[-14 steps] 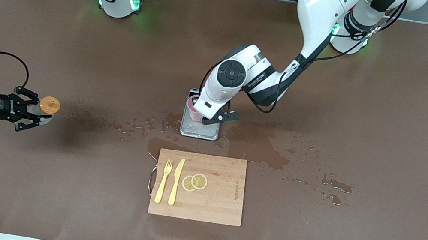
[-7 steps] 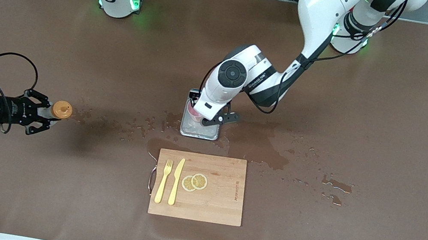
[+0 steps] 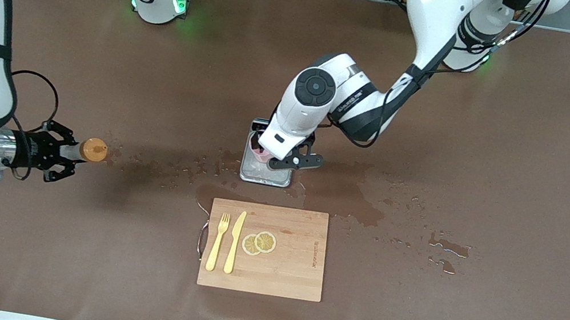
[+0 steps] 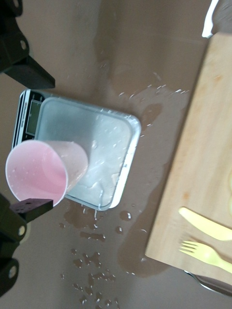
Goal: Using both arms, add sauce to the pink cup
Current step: 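Release the cup with the left gripper while the right gripper lifts the bottle, then move the bottle over the cup with the right gripper while the left gripper withdraws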
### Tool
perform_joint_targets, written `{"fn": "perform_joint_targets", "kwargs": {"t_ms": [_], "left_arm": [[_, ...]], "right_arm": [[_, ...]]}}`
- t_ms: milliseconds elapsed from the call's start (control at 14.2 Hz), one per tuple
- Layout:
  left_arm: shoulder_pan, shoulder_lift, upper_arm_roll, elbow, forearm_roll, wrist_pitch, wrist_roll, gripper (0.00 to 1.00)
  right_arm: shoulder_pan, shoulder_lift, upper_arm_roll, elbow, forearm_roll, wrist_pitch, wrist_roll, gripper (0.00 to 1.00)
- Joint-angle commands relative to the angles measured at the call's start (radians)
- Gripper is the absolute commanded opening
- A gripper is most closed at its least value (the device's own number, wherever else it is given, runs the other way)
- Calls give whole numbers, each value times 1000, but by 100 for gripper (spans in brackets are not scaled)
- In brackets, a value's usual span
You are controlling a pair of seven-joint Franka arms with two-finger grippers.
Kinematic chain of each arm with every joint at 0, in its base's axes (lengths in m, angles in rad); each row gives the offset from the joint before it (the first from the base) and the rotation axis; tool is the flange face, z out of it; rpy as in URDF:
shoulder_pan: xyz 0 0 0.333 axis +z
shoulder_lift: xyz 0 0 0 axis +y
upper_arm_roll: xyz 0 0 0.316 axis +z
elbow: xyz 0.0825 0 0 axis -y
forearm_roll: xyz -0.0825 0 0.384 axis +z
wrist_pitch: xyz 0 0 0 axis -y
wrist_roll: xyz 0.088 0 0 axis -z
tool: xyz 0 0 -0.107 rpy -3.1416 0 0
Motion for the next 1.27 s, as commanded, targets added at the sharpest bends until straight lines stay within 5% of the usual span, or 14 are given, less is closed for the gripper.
{"fn": "perform_joint_targets", "kwargs": {"t_ms": [0,282,1198], "left_arm": [[64,-86,-1,-28,22,-129,141,100],[198,-164,-6,-58,22,-278,403,100],[489,-499,-12,-373,20,-385,751,100]], "right_arm": [[64,-41,-7,-21,-90,37,120,35],[148,-70,-7,-21,-148,31,260,35],[375,-105,-4,-27,-294,-98,612,35]]}}
